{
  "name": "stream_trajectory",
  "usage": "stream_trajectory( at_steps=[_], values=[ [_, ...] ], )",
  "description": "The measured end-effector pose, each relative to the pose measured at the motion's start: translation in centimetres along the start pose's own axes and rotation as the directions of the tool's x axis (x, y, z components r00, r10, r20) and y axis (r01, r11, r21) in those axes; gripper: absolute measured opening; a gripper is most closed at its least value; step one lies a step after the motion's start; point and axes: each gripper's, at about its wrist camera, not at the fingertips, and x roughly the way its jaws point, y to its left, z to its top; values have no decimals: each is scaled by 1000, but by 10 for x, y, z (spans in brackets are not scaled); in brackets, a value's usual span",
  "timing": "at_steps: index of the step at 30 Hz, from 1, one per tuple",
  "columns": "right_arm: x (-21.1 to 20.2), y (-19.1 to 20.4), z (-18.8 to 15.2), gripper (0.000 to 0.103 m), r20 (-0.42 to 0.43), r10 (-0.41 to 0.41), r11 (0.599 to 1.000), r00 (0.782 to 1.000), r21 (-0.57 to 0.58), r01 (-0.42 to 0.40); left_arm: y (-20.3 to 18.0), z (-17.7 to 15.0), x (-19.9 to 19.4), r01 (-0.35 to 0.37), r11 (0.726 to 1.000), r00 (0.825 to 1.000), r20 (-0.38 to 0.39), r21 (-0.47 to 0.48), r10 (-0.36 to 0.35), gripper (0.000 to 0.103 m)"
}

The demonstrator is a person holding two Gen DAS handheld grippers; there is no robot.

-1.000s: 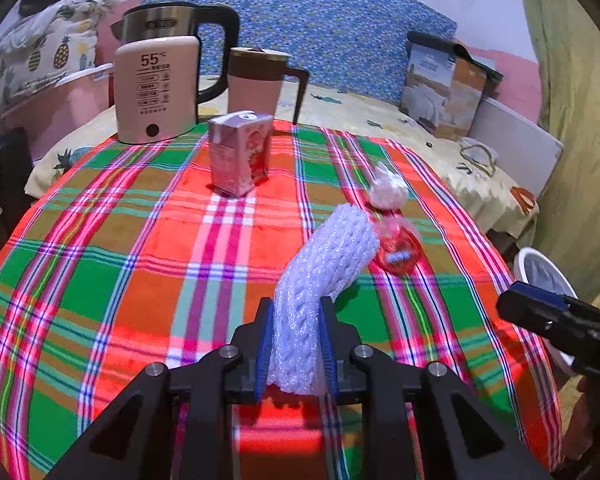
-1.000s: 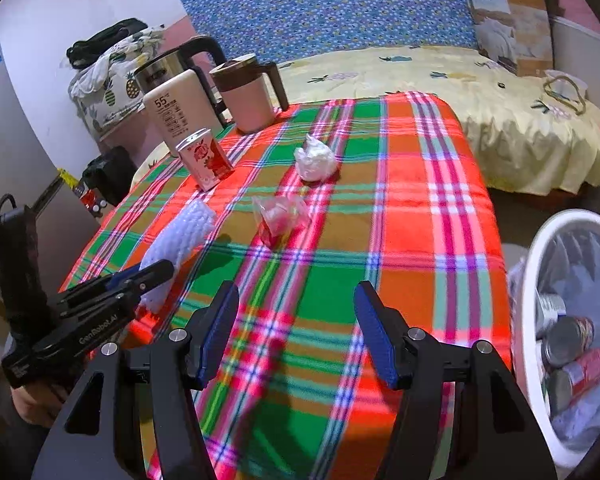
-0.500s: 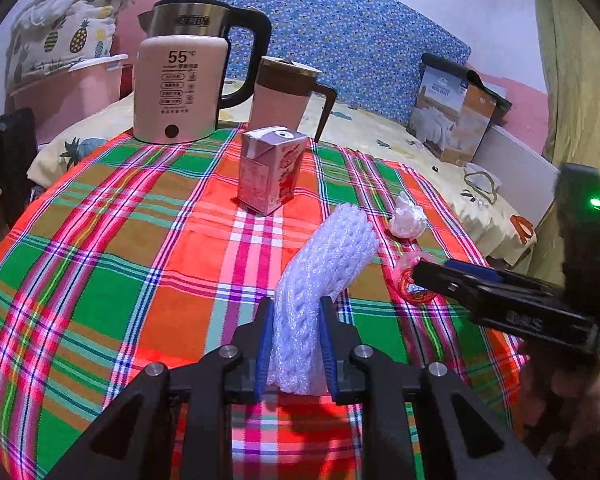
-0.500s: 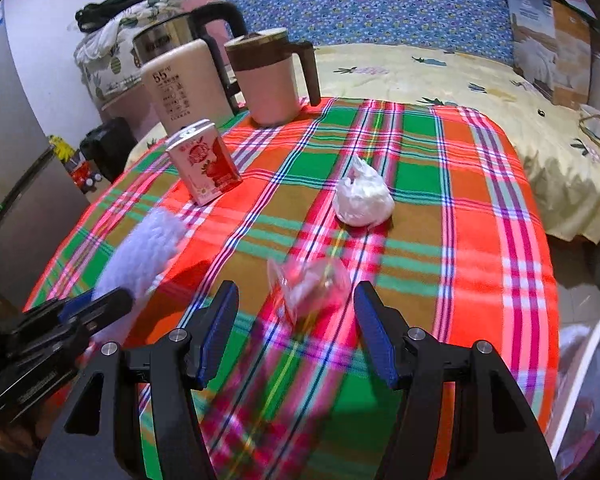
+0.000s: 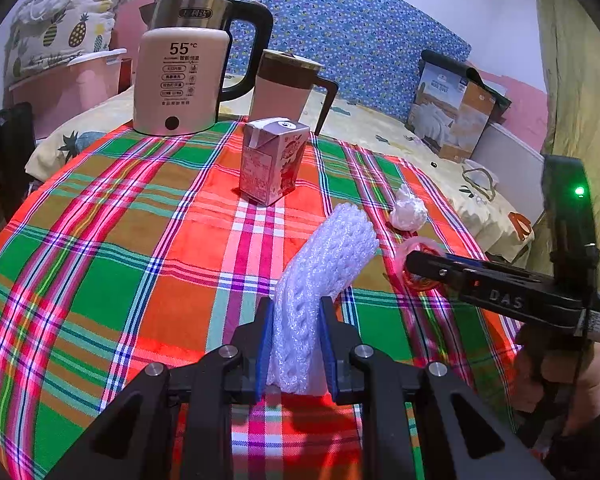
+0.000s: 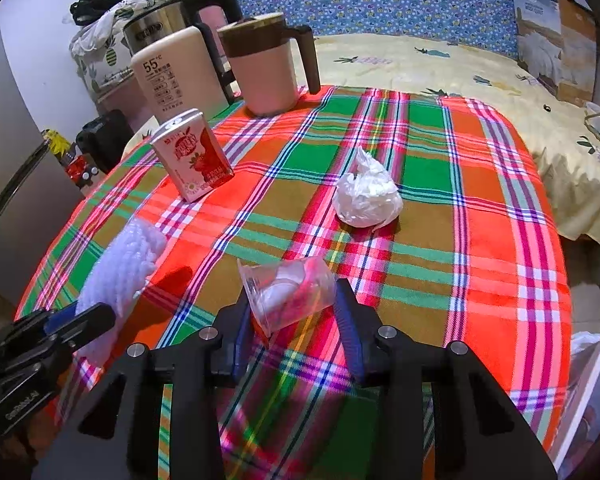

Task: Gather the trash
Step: 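Carry the foam sleeve and plastic cup over the white bin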

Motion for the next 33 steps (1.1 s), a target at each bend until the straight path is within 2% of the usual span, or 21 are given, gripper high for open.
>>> stream_trajectory(
  at_steps=[17,24,33],
  values=[
    [-59,-11,-50,40,51,0,997,999,75,-4,-46,-23,-24,-3,997,1000,-14,82,4,22],
    [-84,-19,-68,40,81,-7,996,997,94,-1,-76,-43,-37,21,993,999,-38,120,-16,22],
    [-110,-35,-89,40,126,-32,991,991,132,16,-113,-50,-56,65,982,998,-33,179,-60,22]
  ],
)
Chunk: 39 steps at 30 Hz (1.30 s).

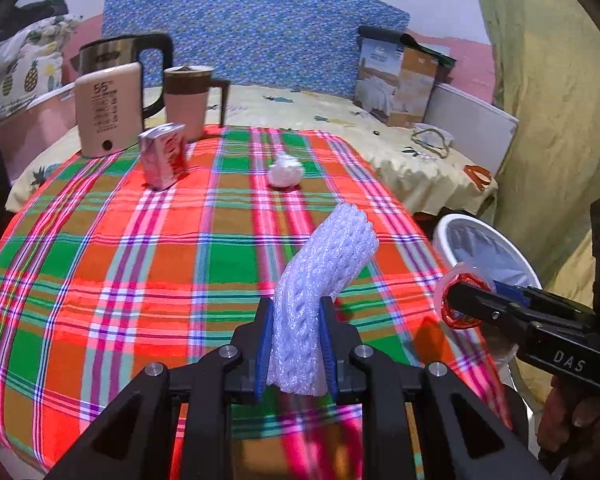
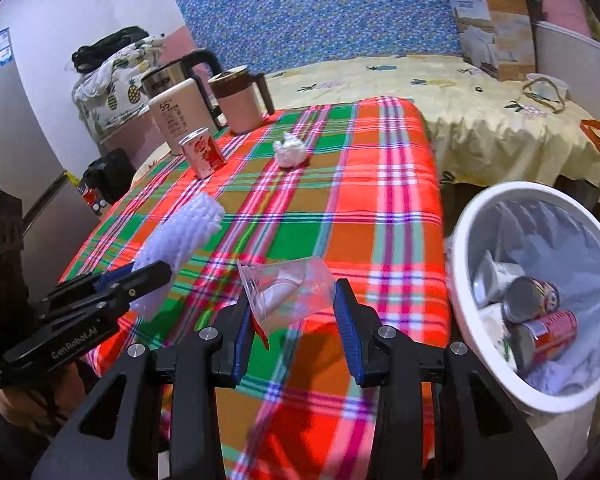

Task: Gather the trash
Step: 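Carry the foam sleeve and plastic cup over the white bin, then open the left gripper to drop the foam sleeve while the right drops the cup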

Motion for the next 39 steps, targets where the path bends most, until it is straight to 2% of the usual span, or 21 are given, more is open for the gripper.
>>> stream_trajectory(
  at_steps=[7,19,28,39],
  values=[
    [-17,-25,-7,40,39,-29,998,999,62,27,-34,5,2,53,997,999,-10,50,-52,22],
    [-50,-93,-23,40,82,-151,971,985,201,132,-103,17,26,157,978,987,-54,140,-150,22],
    [-57,-130,-33,40,61,-227,940,972,274,202,-152,25,58,222,953,973,-108,204,-204,22],
    [-44,-147,-35,41,-3,-250,934,968,263,242,-184,37,99,273,934,957,-161,230,-240,24]
  ],
)
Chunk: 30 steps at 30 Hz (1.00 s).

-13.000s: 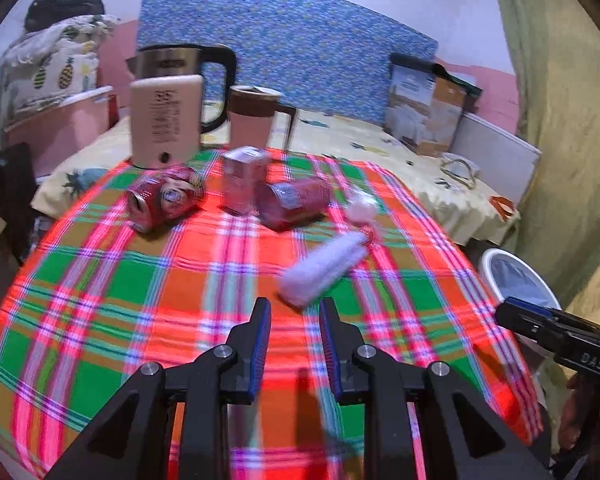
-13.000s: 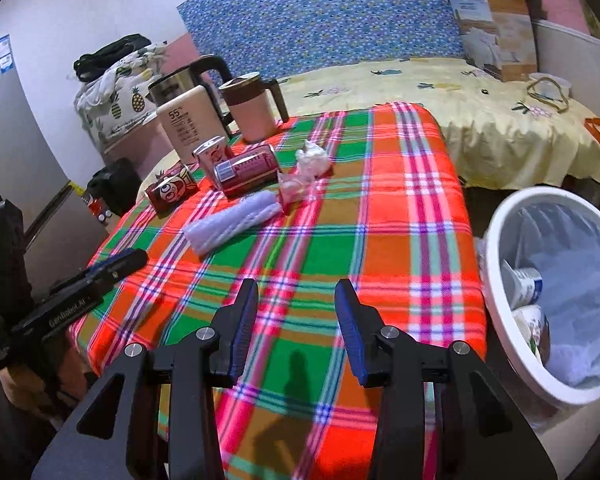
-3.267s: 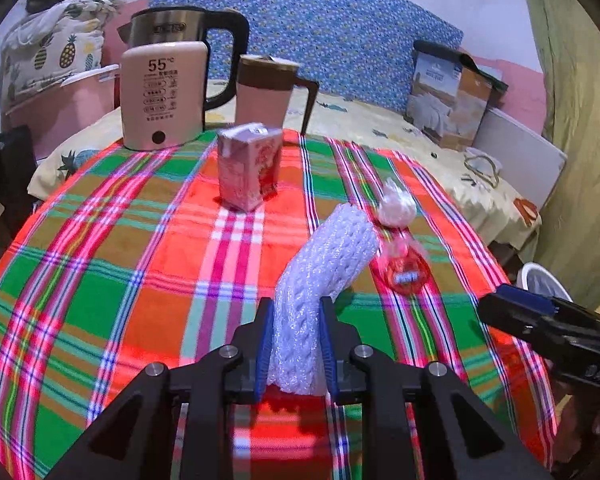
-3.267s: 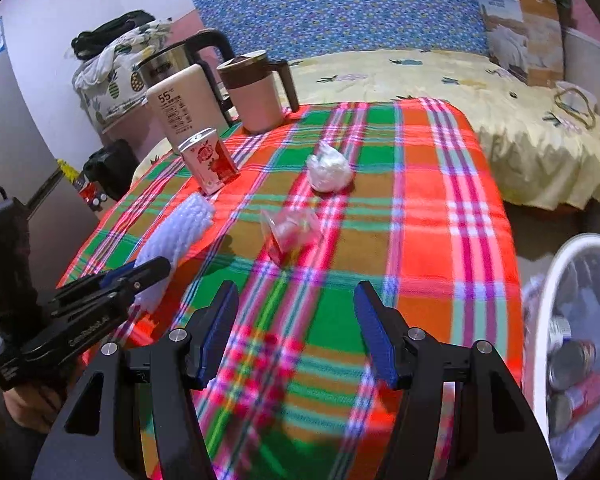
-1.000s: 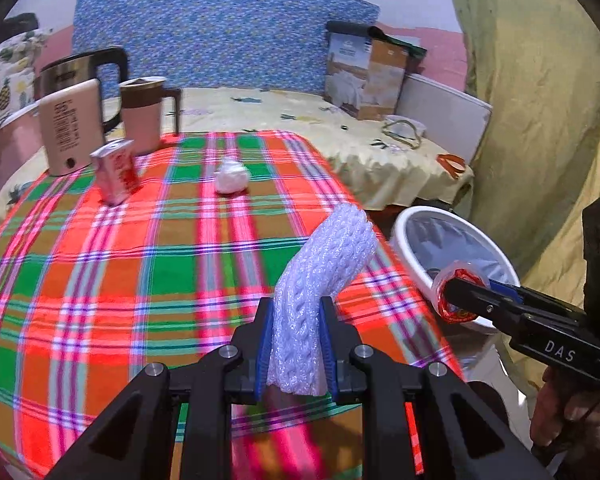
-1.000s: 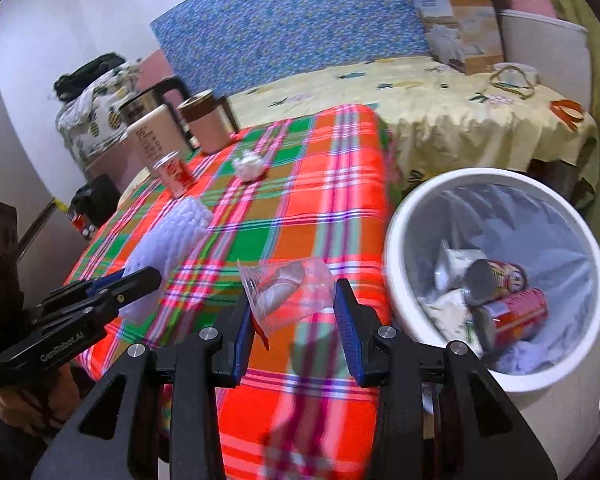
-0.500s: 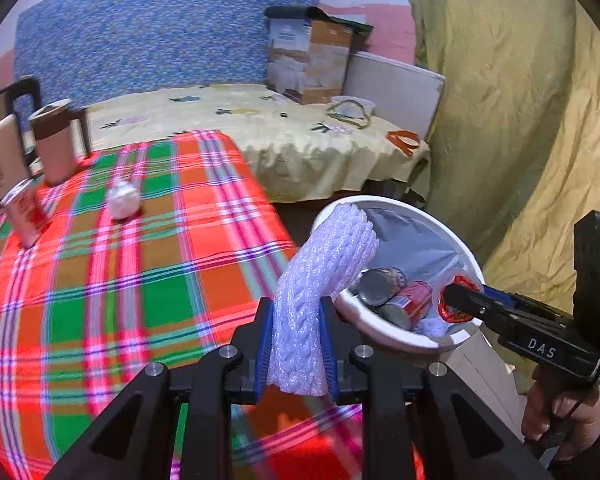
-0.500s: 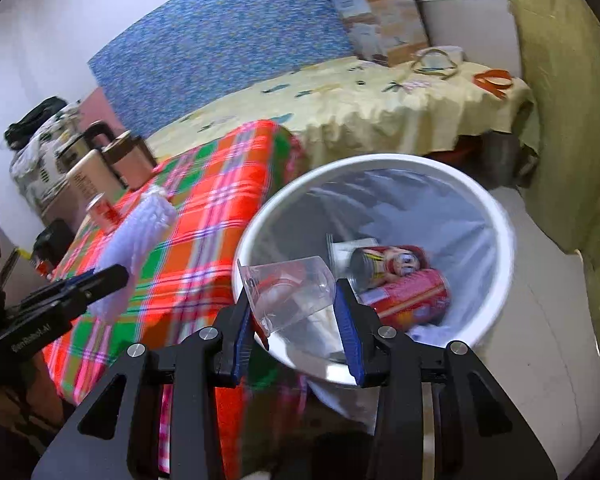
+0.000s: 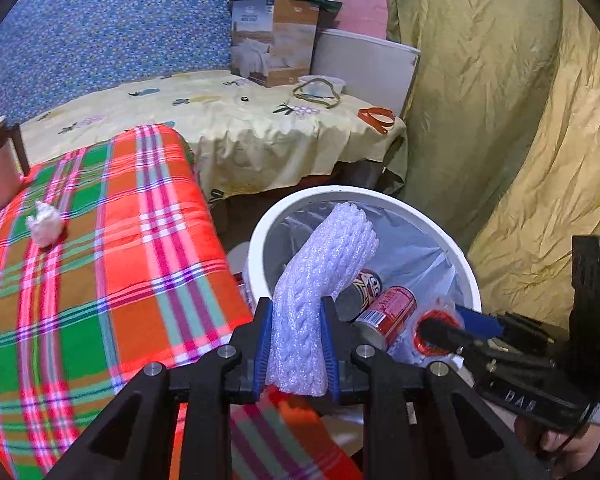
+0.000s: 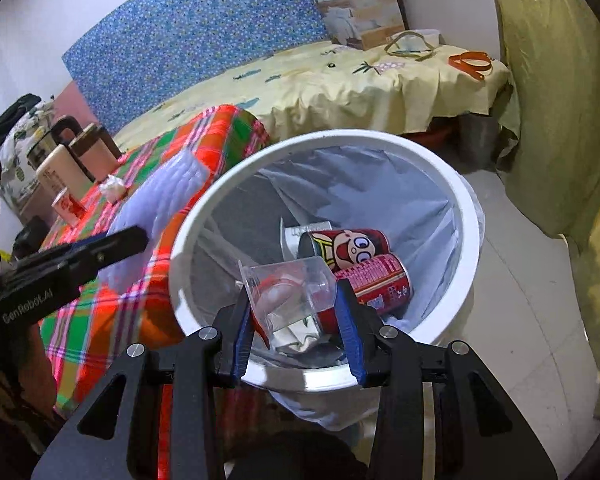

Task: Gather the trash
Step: 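Open the left gripper to drop the foam sleeve while the right drops the cup, then move both grippers back over the table toward the carton and tissue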

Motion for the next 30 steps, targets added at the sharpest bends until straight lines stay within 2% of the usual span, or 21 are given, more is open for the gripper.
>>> stream_trajectory(
  at_steps=[4,6,9,16,22,30],
  values=[
    [1,-3,0,42,-13,-13,1000,1000,-5,13,3,4,10,20,1000,1000,-11,-16,-20,26],
    [0,-4,0,44,-11,-12,1000,1000,-8,12,5,5,12,34,999,999,-7,-25,-34,33],
    [0,-3,0,48,-9,-7,1000,1000,-12,7,6,5,13,54,998,999,2,-37,-54,37],
    [-5,1,-1,48,2,-9,1000,1000,-15,9,14,1,0,73,996,997,21,-53,-72,37],
    [-13,11,0,48,19,1,1000,1000,-13,-1,25,-10,-24,63,995,997,53,-74,-60,37],
    [-21,39,-2,48,35,54,997,998,-48,-52,47,-30,-55,1,994,997,77,-107,8,37]
  ],
)
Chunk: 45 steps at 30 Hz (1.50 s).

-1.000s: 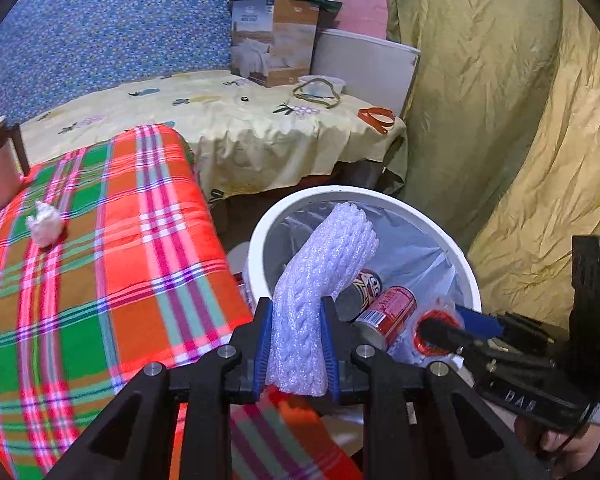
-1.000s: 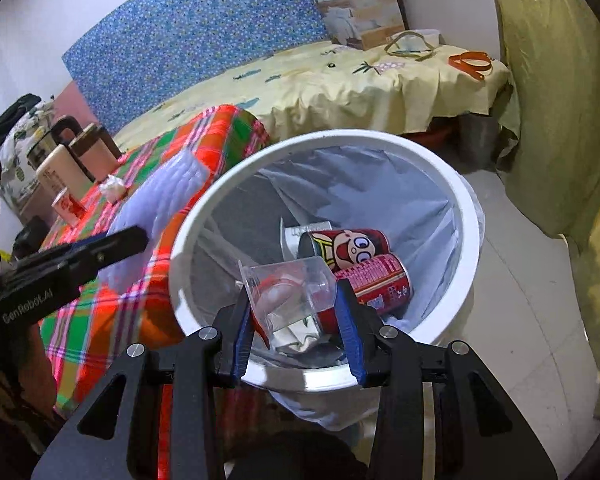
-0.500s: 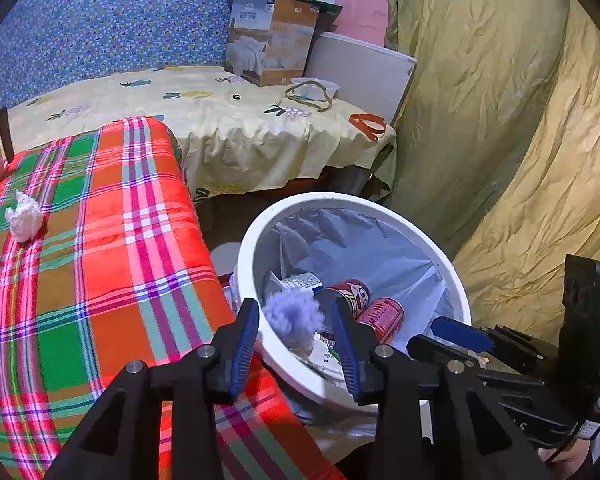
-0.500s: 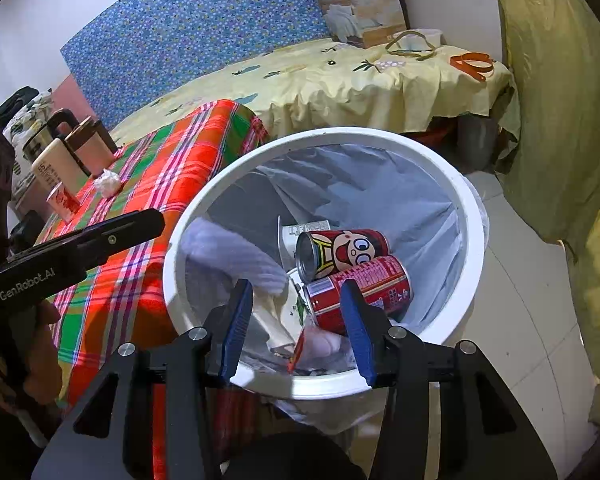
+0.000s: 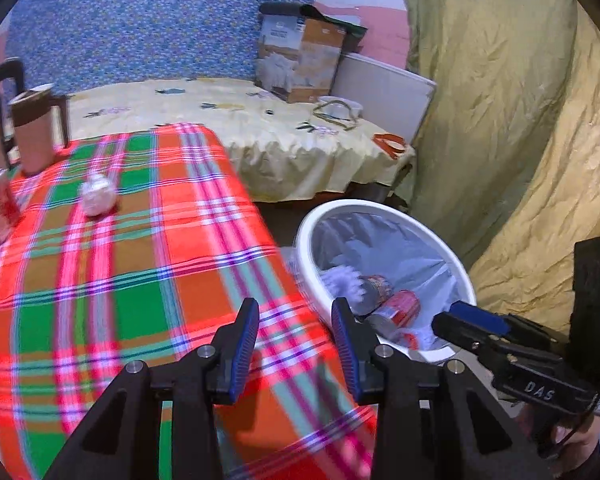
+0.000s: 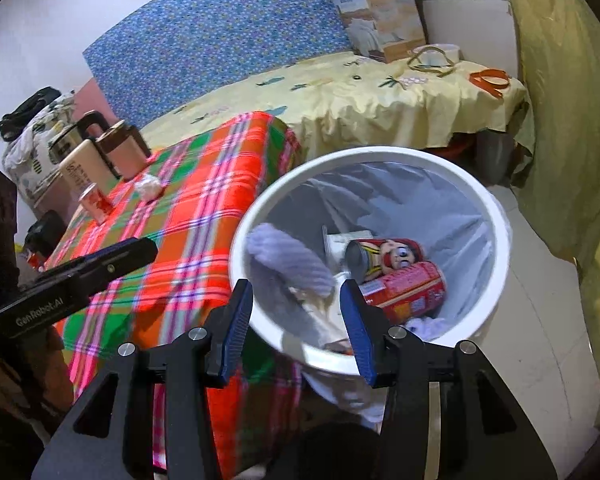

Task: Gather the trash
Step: 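Move both grippers back over the table toward the carton and tissue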

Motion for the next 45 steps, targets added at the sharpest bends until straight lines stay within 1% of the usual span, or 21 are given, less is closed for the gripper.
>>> stream_trajectory(
  at_steps=[5,13,16,18,21,27,35,39,41,42,45],
  values=[
    [3,18,-1,48,-8,19,999,1000,-26,-20,19,-9,-20,-45,999,999,20,-27,46,37],
    [5,48,-2,48,-4,98,993,995,-69,-98,50,-21,-48,-119,991,991,45,-67,122,37],
    [6,59,-3,48,2,109,989,994,-98,-108,60,-27,-57,-140,987,988,50,-81,144,37],
    [8,68,-5,48,-6,107,988,994,-115,-107,66,-30,-62,-149,985,987,51,-90,154,37],
    [15,79,-7,48,-41,137,983,990,-119,-141,76,-36,-69,-166,981,984,53,-103,172,37],
    [21,98,-9,48,-71,133,977,989,-160,-143,94,-42,-82,-206,972,976,48,-117,213,37],
    [28,125,-1,48,-81,145,963,986,-216,-160,115,-42,-91,-259,959,964,35,-112,264,37],
    [32,136,12,48,-59,161,958,985,-229,-171,130,-36,-96,-290,951,955,27,-106,294,37],
    [35,140,18,51,-50,167,956,985,-234,-174,136,-31,-98,-305,947,950,28,-102,310,37],
    [37,143,22,56,-50,169,954,984,-242,-176,139,-29,-99,-309,945,949,28,-102,314,37],
    [44,153,32,58,-52,174,947,983,-264,-182,155,-20,-101,-320,940,945,23,-116,325,37]
  ],
)
